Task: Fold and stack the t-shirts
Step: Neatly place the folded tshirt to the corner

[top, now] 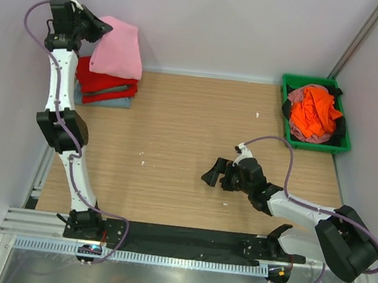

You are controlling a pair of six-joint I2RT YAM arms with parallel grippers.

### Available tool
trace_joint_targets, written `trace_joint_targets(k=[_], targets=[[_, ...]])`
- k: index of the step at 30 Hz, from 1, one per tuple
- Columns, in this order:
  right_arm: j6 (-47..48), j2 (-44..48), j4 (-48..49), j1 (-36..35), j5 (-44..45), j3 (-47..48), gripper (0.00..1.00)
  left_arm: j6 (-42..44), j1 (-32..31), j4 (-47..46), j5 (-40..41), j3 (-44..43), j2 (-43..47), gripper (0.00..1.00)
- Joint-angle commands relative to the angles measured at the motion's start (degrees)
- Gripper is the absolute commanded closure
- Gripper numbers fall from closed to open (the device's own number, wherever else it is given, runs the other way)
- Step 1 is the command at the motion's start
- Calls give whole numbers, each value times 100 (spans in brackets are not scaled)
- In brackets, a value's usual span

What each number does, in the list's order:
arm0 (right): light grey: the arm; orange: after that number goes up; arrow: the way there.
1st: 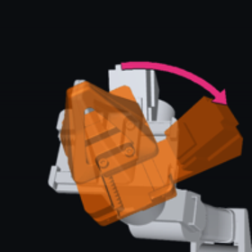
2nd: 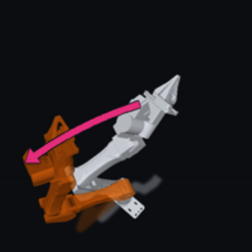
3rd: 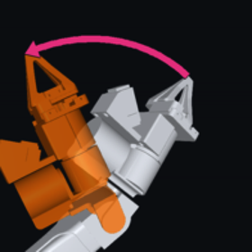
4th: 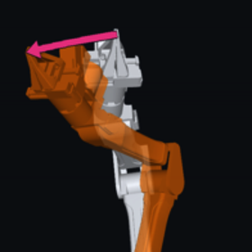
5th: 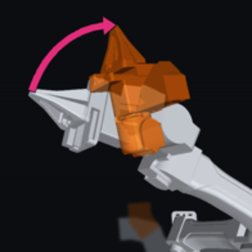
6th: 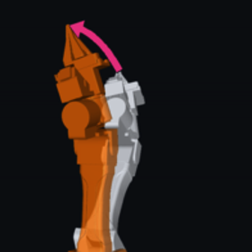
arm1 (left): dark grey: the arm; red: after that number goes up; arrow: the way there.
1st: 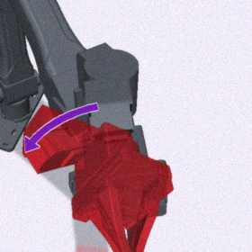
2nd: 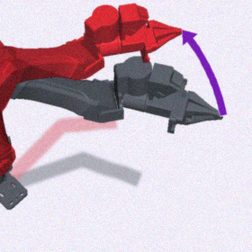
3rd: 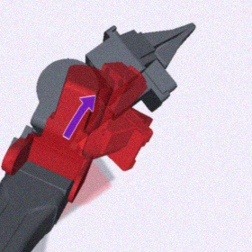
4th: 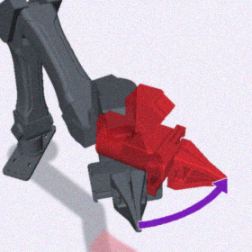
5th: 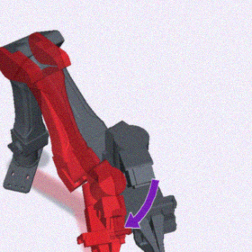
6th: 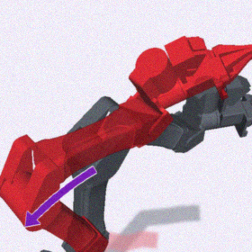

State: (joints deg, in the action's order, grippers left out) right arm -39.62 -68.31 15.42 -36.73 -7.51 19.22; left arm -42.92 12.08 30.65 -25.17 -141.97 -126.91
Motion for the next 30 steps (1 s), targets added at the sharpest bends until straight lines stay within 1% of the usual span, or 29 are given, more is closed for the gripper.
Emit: trace_joint_targets(k=[1,4,9,14,18,30], targets=[[-11,-50,269,-36,30,99,0,197,242,-104,-58,-102,265,100],[-11,-103,251,-36,39,134,0,99,339,-25,-155,-331,-112,100],[-2,-173,242,-36,39,161,0,371,392,81,-77,-278,-351,100],[6,-244,216,-36,4,213,0,468,488,116,-14,-445,-562,100],[15,-279,207,-36,-23,231,0,521,594,99,-41,-603,-773,99],[68,-534,110,-36,-119,398,0,548,910,-147,231,-893,-1318,98]])
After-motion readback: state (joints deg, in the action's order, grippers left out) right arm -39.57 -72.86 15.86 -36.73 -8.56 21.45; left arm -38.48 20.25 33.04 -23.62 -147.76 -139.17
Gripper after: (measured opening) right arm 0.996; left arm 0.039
